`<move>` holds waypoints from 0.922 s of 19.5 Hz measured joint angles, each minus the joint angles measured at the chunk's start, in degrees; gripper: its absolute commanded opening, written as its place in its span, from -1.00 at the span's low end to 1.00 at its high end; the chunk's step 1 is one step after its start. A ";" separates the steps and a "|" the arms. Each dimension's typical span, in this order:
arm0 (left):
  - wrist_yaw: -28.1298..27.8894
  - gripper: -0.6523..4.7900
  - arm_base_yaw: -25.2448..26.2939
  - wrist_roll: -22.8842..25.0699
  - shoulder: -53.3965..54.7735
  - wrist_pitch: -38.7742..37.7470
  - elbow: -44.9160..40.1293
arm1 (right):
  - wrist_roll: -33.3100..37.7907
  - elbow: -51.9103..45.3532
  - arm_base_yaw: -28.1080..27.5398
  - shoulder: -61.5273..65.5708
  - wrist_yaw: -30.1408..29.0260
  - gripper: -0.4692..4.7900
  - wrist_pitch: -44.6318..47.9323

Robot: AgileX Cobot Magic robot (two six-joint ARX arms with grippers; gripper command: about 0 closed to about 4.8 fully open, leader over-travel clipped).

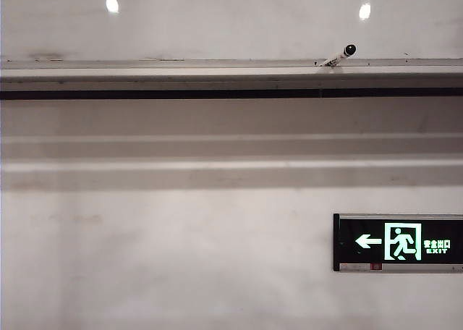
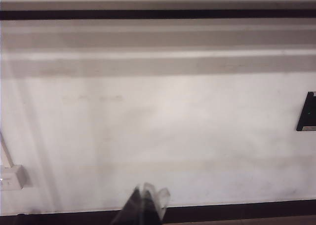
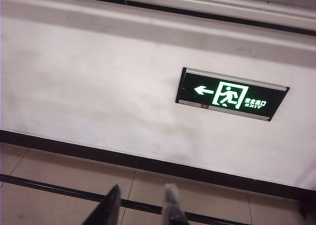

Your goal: Wipe the whiteboard clean using the black magnetic whiteboard eraser attached to the whiteboard.

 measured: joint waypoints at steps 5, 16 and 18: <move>0.00 -0.78 0.00 0.00 0.00 0.00 0.00 | 0.00 0.00 0.00 0.00 0.00 -0.38 0.00; -0.02 -0.78 0.00 0.00 0.00 0.00 0.00 | -0.28 -14.21 -9.22 -6.27 2.45 -0.38 15.78; -0.02 -0.78 0.00 0.00 0.00 0.00 0.00 | -0.28 -19.10 -11.13 -10.49 0.68 -0.38 22.36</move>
